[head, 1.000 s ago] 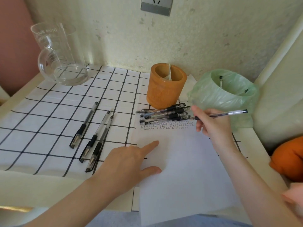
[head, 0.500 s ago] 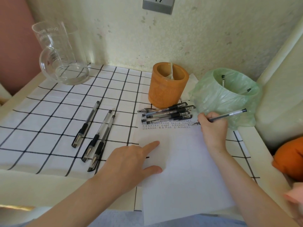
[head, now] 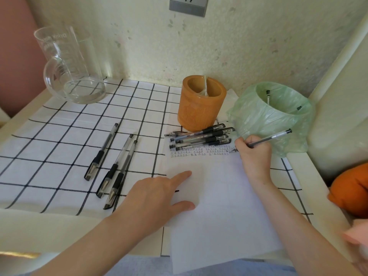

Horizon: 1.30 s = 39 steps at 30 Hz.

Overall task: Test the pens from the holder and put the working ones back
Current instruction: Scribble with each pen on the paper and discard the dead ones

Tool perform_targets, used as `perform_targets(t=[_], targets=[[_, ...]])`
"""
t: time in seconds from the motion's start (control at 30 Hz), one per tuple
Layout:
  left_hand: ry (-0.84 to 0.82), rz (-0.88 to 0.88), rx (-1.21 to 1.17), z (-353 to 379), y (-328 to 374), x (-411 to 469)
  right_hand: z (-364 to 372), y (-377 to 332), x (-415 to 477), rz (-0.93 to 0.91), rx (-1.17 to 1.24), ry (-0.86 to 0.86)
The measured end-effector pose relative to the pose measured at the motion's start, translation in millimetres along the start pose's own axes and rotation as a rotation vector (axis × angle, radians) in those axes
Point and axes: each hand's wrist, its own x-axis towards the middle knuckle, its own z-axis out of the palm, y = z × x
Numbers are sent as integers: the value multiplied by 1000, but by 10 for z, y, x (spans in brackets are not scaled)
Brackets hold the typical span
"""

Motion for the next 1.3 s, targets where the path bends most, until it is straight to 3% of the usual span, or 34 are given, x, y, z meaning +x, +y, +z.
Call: perform_targets(t=[1.3], targets=[[6, -2, -9, -7, 5, -6, 6, 22, 11, -7, -7, -6]])
